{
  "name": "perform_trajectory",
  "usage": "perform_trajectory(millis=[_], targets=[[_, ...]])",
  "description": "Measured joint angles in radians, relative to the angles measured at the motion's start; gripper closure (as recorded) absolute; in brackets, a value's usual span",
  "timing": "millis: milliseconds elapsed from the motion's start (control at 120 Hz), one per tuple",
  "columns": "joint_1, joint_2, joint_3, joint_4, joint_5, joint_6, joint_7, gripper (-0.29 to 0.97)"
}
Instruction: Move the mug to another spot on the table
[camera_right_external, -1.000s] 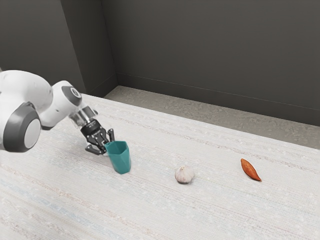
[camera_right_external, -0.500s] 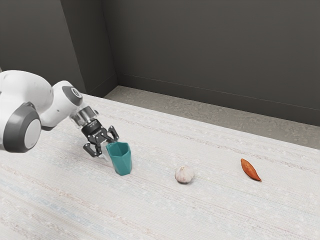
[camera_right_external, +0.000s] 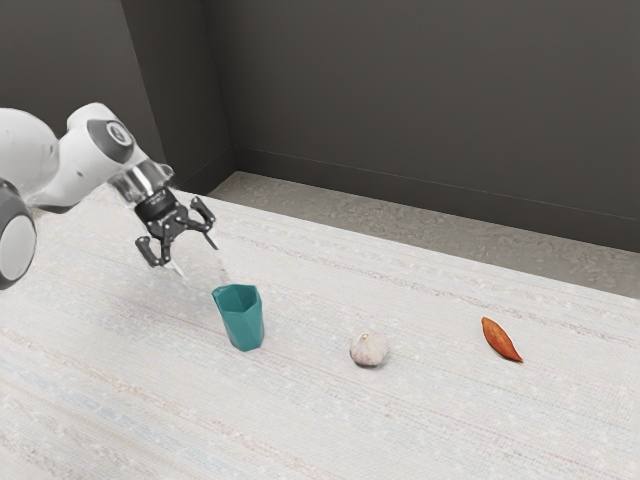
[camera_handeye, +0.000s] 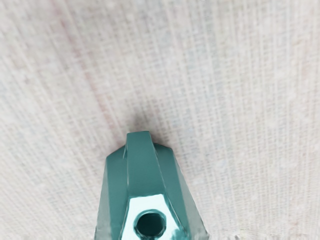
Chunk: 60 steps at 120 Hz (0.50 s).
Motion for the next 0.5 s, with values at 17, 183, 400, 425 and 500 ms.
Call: perform_trajectory(millis=[17,183,400,425,500], targets=[[-0.001,-0.019,0.0,0.001,0.014,0.0,0.0,0.06],[-0.027,-0.207,-0.061,0.071,0.269,-0.03,-0.001,0.03],[-0.038,-0.396,-0.283,0.099,0.617,-0.03,0.122,0.01],[-0.043,-0.411,-0.296,0.1,0.64,-0.033,0.142,0.01],[-0.077,-0.422,-0.312,0.109,0.687,-0.044,0.193,0.01]])
